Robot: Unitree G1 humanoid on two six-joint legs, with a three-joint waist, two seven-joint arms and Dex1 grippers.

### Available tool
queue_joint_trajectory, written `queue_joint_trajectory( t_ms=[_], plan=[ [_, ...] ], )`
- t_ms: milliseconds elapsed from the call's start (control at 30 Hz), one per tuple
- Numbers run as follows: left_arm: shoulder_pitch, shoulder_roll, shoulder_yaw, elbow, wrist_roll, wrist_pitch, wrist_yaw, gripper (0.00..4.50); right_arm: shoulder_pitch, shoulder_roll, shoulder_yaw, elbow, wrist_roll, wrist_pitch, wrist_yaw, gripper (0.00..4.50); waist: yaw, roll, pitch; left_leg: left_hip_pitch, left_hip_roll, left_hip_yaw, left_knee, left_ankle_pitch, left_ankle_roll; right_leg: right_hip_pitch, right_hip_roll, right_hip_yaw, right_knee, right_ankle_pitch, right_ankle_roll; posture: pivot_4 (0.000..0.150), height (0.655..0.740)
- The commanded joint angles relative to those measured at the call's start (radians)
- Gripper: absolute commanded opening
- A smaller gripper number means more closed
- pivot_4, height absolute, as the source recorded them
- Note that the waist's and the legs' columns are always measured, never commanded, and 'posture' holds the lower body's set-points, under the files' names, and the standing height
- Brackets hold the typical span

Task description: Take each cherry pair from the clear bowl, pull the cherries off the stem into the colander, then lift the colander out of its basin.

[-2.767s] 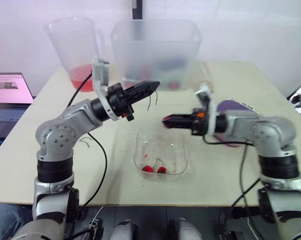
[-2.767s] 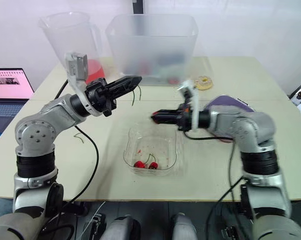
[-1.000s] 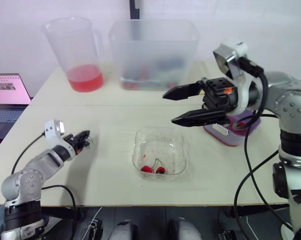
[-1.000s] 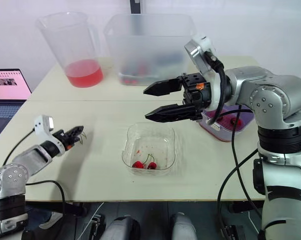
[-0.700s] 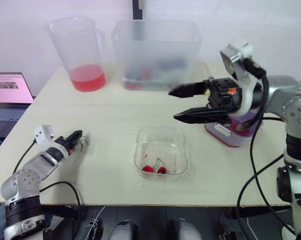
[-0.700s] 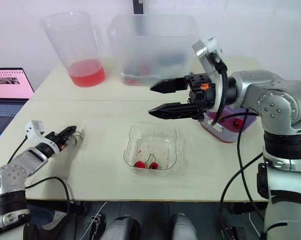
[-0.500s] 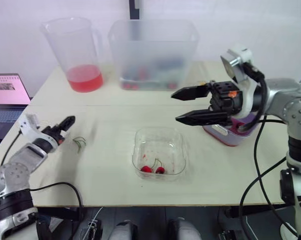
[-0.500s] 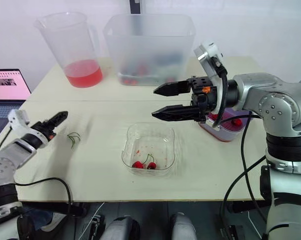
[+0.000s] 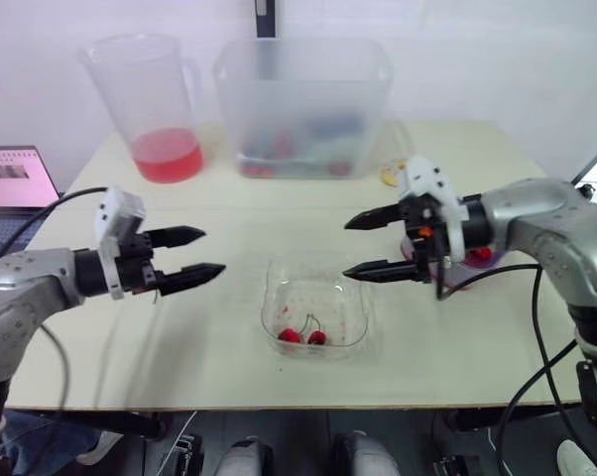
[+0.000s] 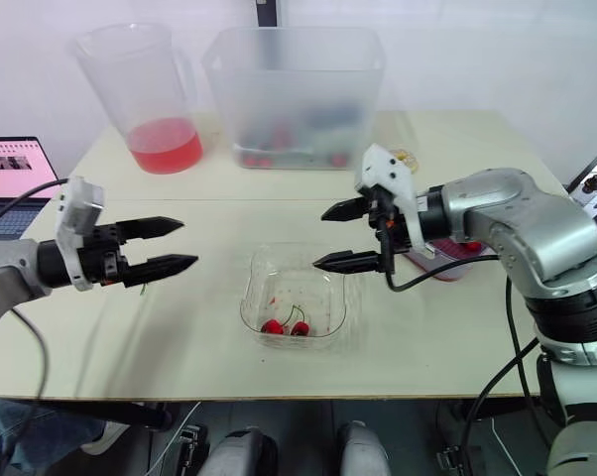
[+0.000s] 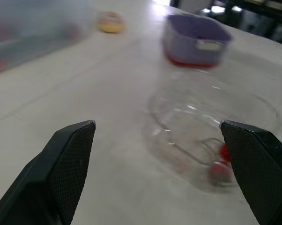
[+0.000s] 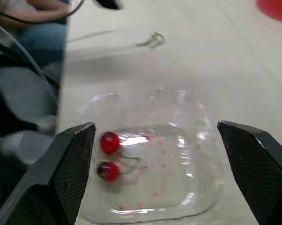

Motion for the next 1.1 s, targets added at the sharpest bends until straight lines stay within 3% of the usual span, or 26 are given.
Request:
queue_joint_trajectory(
  t_ms=[33,167,300,567,867,967,1100],
  plan=[
    [-0.014,0.045,-0.02,-0.057,0.023,-0.031,-0.086,4.46,-0.077,0.009,0.063,-0.048,0.003,0.178,-0.057,4.5,-0.006,0.0,0.0,0.0,0.0,0.001,-0.001,0.0,0.0,-0.001,0.0,0.0,0.0,0.0,0.0,0.15,0.6863],
    [0.004,0.03,-0.033,-0.099,0.022,-0.035,-0.103,4.46,-0.166,0.119,0.15,-0.008,0.091,0.454,-0.076,4.5,-0.018,0.0,0.0,-0.001,0.0,0.001,-0.003,0.0,0.0,-0.002,0.0,0.001,-0.001,0.0,0.0,0.15,0.6863],
    [0.027,-0.003,-0.028,-0.102,0.047,-0.045,-0.07,4.46,-0.203,0.182,0.291,0.036,0.032,0.539,-0.141,4.5,-0.016,0.0,0.0,-0.001,0.0,0.0,-0.002,0.0,0.0,-0.002,0.0,0.001,0.0,0.0,0.0,0.15,0.6863],
    [0.073,-0.028,-0.026,-0.132,0.079,-0.052,-0.022,4.46,-0.218,0.199,0.486,0.044,-0.066,0.463,-0.166,4.5,-0.018,0.0,0.0,-0.002,-0.002,0.0,-0.002,0.0,0.001,-0.003,0.0,0.001,0.0,0.0,0.0,0.15,0.6863],
    [0.086,-0.044,-0.037,-0.12,0.165,-0.088,0.029,4.46,-0.184,0.241,0.562,0.077,-0.176,0.327,-0.17,4.5,-0.023,-0.002,-0.001,-0.001,-0.001,0.001,-0.002,0.0,0.001,-0.003,0.001,0.001,0.0,0.0,0.0,0.15,0.6863],
    [0.082,-0.049,-0.039,-0.105,0.187,-0.101,0.033,4.5,-0.17,0.256,0.563,0.106,-0.212,0.295,-0.178,3.57,-0.022,-0.002,-0.001,0.0,-0.001,0.001,-0.002,0.0,0.001,-0.002,0.002,0.001,0.001,0.0,0.0,0.15,0.6863],
    [0.081,-0.054,-0.039,-0.104,0.191,-0.101,0.028,4.5,-0.163,0.254,0.57,0.109,-0.25,0.267,-0.165,1.59,-0.017,-0.002,-0.001,-0.002,-0.002,0.001,-0.002,0.0,0.001,-0.004,0.001,0.0,0.0,0.0,0.0,0.15,0.6863]
  ],
)
